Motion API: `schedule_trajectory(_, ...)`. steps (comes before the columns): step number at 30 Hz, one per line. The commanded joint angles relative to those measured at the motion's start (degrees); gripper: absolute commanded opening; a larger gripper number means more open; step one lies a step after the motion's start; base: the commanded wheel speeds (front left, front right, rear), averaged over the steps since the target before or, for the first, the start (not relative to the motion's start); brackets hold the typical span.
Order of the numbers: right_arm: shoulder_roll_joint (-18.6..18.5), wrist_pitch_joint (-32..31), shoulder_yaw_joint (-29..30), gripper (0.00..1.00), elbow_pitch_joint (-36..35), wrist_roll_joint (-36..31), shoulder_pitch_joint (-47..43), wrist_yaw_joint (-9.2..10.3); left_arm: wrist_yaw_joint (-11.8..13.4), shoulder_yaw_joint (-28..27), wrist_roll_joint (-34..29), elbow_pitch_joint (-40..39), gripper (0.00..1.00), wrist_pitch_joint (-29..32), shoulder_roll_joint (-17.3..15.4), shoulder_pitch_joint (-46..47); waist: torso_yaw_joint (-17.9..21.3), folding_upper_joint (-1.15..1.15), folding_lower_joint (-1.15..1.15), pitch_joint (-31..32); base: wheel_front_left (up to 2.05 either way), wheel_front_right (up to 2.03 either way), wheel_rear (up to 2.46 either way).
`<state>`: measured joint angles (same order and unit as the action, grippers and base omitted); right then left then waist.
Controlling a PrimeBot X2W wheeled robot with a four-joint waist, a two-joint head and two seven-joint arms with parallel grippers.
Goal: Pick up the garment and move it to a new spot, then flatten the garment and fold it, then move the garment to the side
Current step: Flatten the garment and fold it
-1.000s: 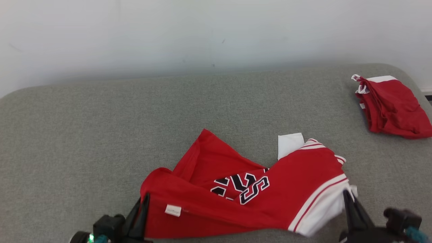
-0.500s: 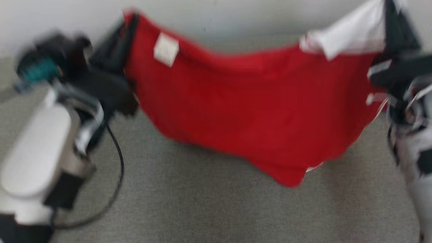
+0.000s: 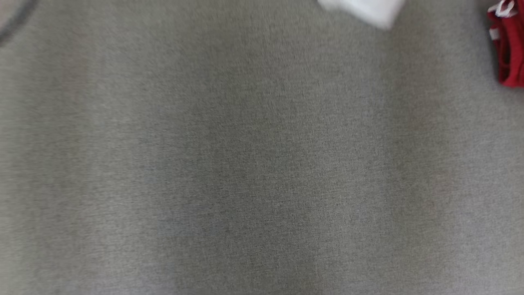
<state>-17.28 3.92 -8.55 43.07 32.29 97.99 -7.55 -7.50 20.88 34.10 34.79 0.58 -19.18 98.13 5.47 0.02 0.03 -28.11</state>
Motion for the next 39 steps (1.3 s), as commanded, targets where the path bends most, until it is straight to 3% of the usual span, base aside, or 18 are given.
schedule_trajectory(1,0.3,0.3,-0.4,0.00,1.1,-0.9,1.6,0.13,0.1,0.6,-0.2,1.2,0.00,-0.2,0.0,2.0,1.5,-0.02,-0.03,-3.8,0.00,0.00,0.00)
schedule_trajectory(12,2.7,3.9,-2.7,0.00,13.6,-4.1,16.1,0.13,0.1,6.3,3.3,15.4,0.00,-3.9,0.2,17.8,2.2,-0.02,-0.03,-8.6,0.00,0.00,0.00)
schedule_trajectory(19,2.0,6.4,-6.5,0.00,16.3,-3.3,15.9,0.13,0.1,9.7,5.8,19.6,0.00,-7.0,-0.2,18.6,2.0,-0.02,-0.03,-11.1,0.00,0.00,0.00)
schedule_trajectory(25,1.4,8.0,-9.5,0.00,15.3,-0.8,13.1,0.13,0.1,13.7,7.2,18.7,0.00,-9.0,-1.0,14.9,2.0,-0.02,-0.03,-11.2,0.00,0.00,0.00)
schedule_trajectory(31,-1.3,10.4,-12.7,0.00,8.7,4.5,1.1,0.13,0.1,16.0,11.8,12.0,0.00,-13.7,-2.9,2.5,1.1,-0.02,-0.03,-7.5,0.00,0.00,0.00)
schedule_trajectory(34,-4.2,11.0,-12.9,0.00,0.9,9.8,-13.0,0.13,0.7,14.7,13.8,4.5,0.00,-15.4,-4.0,-10.1,0.7,-0.02,-0.03,-3.8,0.00,0.00,0.00)
schedule_trajectory(39,-7.9,11.2,-11.1,0.00,-12.4,13.7,-34.5,0.13,5.7,11.6,14.0,-10.1,0.00,-15.8,-6.1,-28.8,0.6,-0.02,-0.03,0.1,0.00,0.00,0.00)
